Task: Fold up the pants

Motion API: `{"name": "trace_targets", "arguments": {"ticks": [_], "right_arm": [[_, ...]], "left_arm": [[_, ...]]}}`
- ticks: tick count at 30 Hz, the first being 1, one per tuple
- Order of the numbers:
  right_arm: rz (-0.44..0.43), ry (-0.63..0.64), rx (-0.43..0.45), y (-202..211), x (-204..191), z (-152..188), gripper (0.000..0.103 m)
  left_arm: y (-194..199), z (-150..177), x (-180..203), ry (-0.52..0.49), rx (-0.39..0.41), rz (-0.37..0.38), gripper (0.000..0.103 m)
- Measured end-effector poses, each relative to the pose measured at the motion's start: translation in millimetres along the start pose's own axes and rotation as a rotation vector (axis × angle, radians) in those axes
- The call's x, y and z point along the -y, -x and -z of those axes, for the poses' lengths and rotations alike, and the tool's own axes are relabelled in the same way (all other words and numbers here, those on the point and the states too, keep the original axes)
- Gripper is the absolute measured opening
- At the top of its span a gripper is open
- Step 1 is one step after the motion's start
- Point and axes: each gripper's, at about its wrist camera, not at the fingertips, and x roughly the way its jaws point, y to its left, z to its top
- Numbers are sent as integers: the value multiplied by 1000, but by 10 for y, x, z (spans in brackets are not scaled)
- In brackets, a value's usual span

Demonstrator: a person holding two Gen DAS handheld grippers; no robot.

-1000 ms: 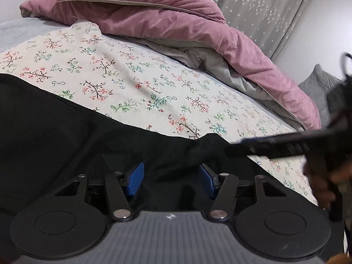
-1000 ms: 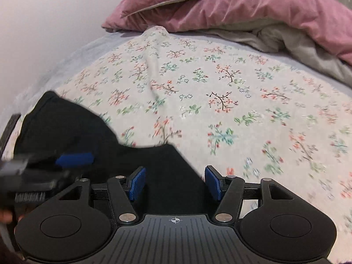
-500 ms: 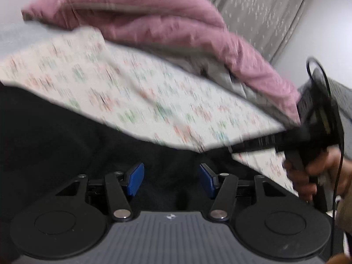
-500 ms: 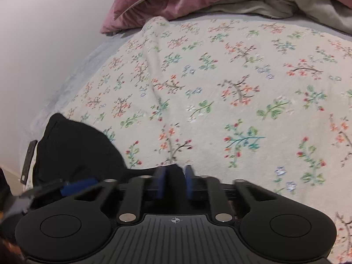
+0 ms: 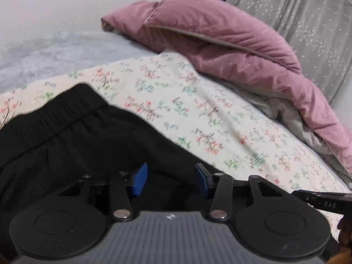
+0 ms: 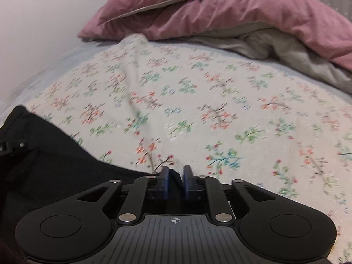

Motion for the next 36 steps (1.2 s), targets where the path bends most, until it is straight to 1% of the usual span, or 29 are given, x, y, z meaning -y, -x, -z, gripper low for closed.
{"name": "trace_targets", "arguments": {"ticks": [3, 6, 7, 9, 10, 11, 12, 13, 14, 15, 16, 18, 20, 21, 23, 24, 26, 29, 31, 33, 35, 36], "right_arm": [[31, 33, 41, 228, -73, 21, 17], [25, 68, 63, 438, -139, 164, 18], [20, 69, 63, 472, -133, 238, 18], [26, 67, 31, 452, -99, 393, 18], [50, 65, 13, 421, -58, 480, 17], [74, 59, 3, 405, 7, 571, 17], [81, 45, 17, 427, 94, 661, 17], [90, 32, 31, 471, 178, 734, 17], [115, 23, 34, 515, 270, 795, 17], [147, 10, 37, 574, 385, 864, 17], [172, -3, 36, 635, 484, 921, 20], [233, -35, 24, 766, 715, 1039, 25], [288, -80, 15, 921, 897, 1141, 26], [304, -106, 11, 1001, 957, 1174, 26], [308, -150, 25, 1193, 1017, 1252, 27], [307, -165, 35, 1284, 1014, 1288, 28], [292, -172, 42, 1432, 946, 1344, 33], [257, -146, 44, 1574, 765, 1466, 41], [225, -139, 30, 1603, 654, 1568, 46], [213, -129, 12, 1626, 577, 1702, 47], [225, -125, -24, 1631, 555, 1869, 48], [234, -125, -22, 1664, 557, 1966, 51]], "left_arm": [[-54, -76, 13, -35, 7, 32, 70], [-172, -107, -35, -96, -36, 16, 70], [-223, -98, -71, -99, -51, 13, 70], [-267, -95, -113, -91, -44, 7, 66], [-271, -103, -111, -95, -37, -14, 59], [-285, -102, -106, -110, -23, -33, 57], [-315, -88, -105, -127, -8, -50, 56], [-359, -76, -99, -143, 1, -74, 52], [-393, -77, -82, -161, 13, -98, 50], [-394, -83, -80, -170, 23, -112, 50], [-412, -98, -86, -167, 29, -120, 50], [-405, -131, -112, -144, 35, -116, 50], [-340, -163, -113, -124, 28, -94, 50], [-295, -187, -112, -105, 15, -68, 51], [-188, -213, -91, -72, -5, 18, 55], [-131, -208, -57, -74, -21, 66, 57], [-22, -146, 79, -126, -66, 142, 62], [130, 104, 334, -252, -130, 223, 63], [194, 285, 456, -304, -170, 262, 64], [233, 459, 563, -350, -200, 256, 67], [329, 604, 648, -429, -186, 211, 69], [374, 648, 676, -453, -185, 198, 70]]}}
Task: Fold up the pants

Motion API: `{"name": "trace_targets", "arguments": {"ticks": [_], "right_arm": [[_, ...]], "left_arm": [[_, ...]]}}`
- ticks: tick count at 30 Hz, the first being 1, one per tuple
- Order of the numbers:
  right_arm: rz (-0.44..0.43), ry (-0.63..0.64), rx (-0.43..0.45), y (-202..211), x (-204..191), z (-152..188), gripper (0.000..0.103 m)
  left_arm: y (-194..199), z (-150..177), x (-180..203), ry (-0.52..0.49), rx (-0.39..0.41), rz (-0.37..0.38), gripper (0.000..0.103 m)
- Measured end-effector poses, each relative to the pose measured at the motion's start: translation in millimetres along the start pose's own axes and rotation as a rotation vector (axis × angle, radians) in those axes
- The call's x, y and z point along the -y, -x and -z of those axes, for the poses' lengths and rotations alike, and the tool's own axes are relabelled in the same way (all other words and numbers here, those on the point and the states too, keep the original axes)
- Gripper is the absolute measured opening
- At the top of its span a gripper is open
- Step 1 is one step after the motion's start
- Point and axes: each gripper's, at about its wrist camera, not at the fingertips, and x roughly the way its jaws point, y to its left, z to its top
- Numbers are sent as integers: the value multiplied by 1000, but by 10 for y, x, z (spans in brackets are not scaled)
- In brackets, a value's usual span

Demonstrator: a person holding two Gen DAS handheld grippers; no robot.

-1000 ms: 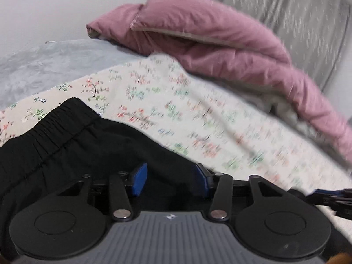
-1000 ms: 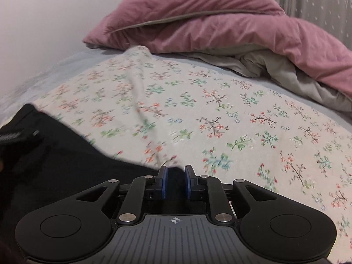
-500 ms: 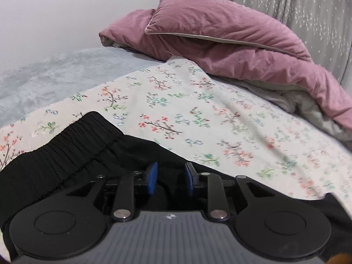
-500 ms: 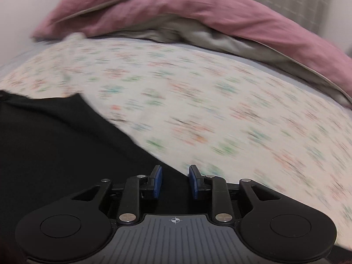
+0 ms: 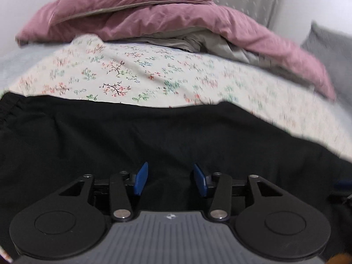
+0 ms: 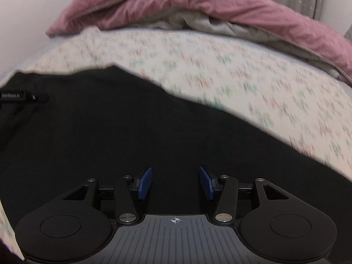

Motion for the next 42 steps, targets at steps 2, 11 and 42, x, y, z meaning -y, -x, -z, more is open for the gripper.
{"name": "trace_targets", "arguments": {"ticks": [2, 11, 42], "right_arm": [[9, -4, 20, 127, 75, 172, 57], [67, -3, -5, 687, 366, 781, 64], [147, -103, -124, 1287, 992, 1055, 81]], "left_arm": [[85, 67, 52, -17, -9, -13, 70], [546, 511, 289, -62, -108, 5, 71], [864, 780, 1767, -301, -183, 391, 88]]}}
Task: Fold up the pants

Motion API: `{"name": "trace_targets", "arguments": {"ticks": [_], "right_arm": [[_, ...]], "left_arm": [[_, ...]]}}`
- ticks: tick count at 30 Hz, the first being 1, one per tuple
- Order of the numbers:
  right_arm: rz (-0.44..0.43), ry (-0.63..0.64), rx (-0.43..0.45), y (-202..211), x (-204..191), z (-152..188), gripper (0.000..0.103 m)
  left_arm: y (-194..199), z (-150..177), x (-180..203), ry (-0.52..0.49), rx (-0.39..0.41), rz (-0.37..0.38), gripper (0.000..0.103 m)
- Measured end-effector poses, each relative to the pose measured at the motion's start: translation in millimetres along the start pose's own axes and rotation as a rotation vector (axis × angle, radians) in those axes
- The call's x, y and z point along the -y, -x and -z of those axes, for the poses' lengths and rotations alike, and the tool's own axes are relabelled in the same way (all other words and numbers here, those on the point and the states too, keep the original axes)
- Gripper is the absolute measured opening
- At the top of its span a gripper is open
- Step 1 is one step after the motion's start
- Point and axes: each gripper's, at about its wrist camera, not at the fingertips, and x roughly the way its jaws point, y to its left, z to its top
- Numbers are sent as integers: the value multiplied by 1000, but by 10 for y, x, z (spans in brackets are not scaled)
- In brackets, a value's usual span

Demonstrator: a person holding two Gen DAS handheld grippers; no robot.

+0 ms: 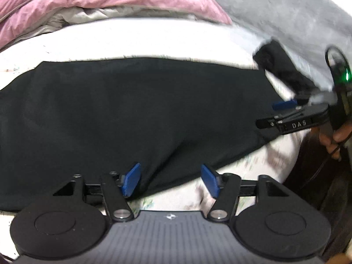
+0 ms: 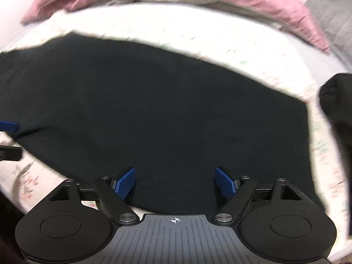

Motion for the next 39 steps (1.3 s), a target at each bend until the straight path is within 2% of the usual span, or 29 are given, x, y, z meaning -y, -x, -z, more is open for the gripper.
{"name": "trace_targets", "arguments": {"ticks": [2, 3, 6, 9, 15, 20, 26, 29, 32, 33, 34, 35, 36, 39], "right_arm": [[28, -48, 21, 61, 260, -71, 81], [41, -71, 25, 84, 390, -92, 81], [100, -132, 27, 140, 747, -124, 82], [135, -209, 9, 86, 1009, -168, 89], [191, -360, -94, -4, 1412, -14, 90], [129, -471, -210, -144, 1613, 85, 90], [45, -501, -249, -206, 1689, 141, 89], [37, -482, -250, -182, 1657, 122, 79], [38, -467, -231, -165, 1619, 102, 57], [40, -466, -223, -149, 1604, 98, 43], [34, -471, -211, -127, 1600, 94, 24], [18, -480, -200, -107, 1601, 87, 15], [3, -490, -187, -78, 1596, 74, 10], [32, -439, -111, 76, 1465, -49, 9]], "left_arm": [[52, -53, -1, 64, 45, -5, 101], [17, -75, 32, 88, 59, -10, 103], [-21, -107, 74, 139, 72, -22, 103], [-56, -123, 123, 184, 71, -37, 103], [-105, -206, 204, 201, 27, -96, 103], [-173, -246, 212, 232, -11, -125, 103], [-162, -267, 254, 230, -10, -122, 103], [-176, -278, 257, 240, -10, -113, 103], [-182, -275, 244, 250, -9, -104, 103], [-184, -277, 239, 255, -8, -101, 103], [-190, -279, 233, 260, -6, -98, 103], [-197, -279, 224, 268, -5, -94, 103], [-204, -281, 215, 274, -4, -91, 103], [-220, -289, 190, 297, 2, -88, 103]]}}
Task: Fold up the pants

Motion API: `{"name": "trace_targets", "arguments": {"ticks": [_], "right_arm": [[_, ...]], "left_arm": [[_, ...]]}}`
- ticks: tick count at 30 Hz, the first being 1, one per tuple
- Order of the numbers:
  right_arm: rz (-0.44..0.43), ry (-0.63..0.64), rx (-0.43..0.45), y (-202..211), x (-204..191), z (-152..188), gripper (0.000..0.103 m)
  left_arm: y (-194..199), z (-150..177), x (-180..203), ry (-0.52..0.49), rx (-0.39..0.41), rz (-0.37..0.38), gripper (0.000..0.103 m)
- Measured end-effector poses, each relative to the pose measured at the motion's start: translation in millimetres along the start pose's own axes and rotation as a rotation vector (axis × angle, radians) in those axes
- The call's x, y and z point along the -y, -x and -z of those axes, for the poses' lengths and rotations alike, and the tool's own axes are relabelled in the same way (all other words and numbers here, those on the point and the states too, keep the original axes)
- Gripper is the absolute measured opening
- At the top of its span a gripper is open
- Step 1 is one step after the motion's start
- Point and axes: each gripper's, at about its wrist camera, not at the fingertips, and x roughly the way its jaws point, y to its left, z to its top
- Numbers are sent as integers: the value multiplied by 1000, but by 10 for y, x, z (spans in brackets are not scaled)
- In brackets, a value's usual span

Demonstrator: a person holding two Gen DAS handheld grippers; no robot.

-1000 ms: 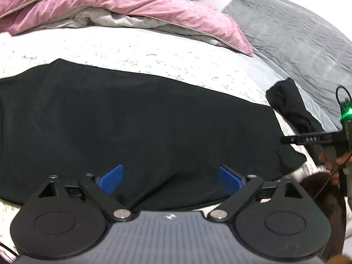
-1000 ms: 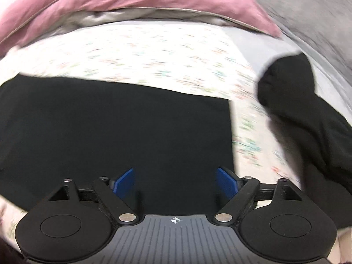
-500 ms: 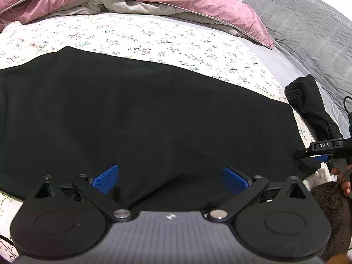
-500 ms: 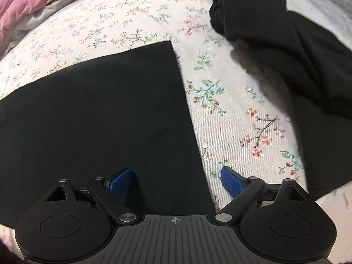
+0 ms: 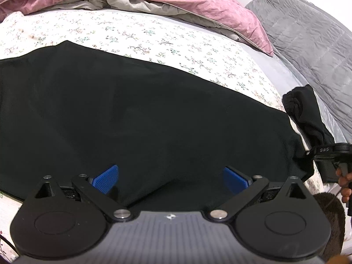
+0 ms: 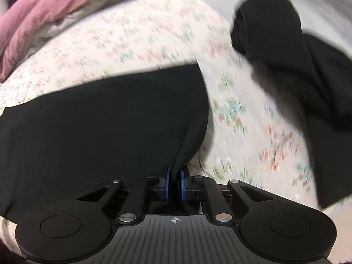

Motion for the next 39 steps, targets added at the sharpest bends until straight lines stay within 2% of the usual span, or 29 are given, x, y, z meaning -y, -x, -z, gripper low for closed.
{"name": "trace_targets", "arguments": {"ticks": [3, 5, 9, 12, 16, 20, 23, 26, 27, 28, 30, 36, 39], "right_arm": [[-28, 65, 76, 220, -271, -81, 9], [-59, 126, 113, 334, -488, -136, 9], [-153, 256, 145, 461, -1034, -193, 9], [-238, 330, 127, 412, -1439, -188, 9], [-296, 436, 68, 231, -1920, -26, 9], [-338, 469, 2, 72, -2145, 184, 10], [-395, 444, -49, -23, -2165, 286, 16], [-442, 447, -93, -20, -2121, 368, 17], [-460, 447, -104, -3, -2090, 366, 27], [-471, 445, -107, 41, -2044, 369, 42], [-475, 446, -83, 144, -1973, 354, 61], [-415, 421, -34, 305, -1667, 206, 63], [-377, 374, -24, 260, -1596, 119, 63]], "left_arm": [[-6, -13, -55, 35, 8, 41, 103], [-18, -25, -102, 71, 16, 94, 103], [-59, -12, -208, 153, 38, 168, 103], [-110, 5, -341, 248, 42, 250, 99], [-228, 60, -548, 432, 24, 411, 91], [-382, 134, -692, 602, -21, 522, 89], [-471, 183, -713, 678, -40, 572, 88], [-519, 173, -699, 692, -47, 577, 86], [-518, 174, -695, 686, -48, 570, 86], [-491, 179, -737, 677, -51, 564, 86], [-466, 179, -719, 653, -49, 542, 84], [-489, 126, -581, 555, -26, 444, 76], [-471, 122, -456, 471, 18, 368, 66]]}}
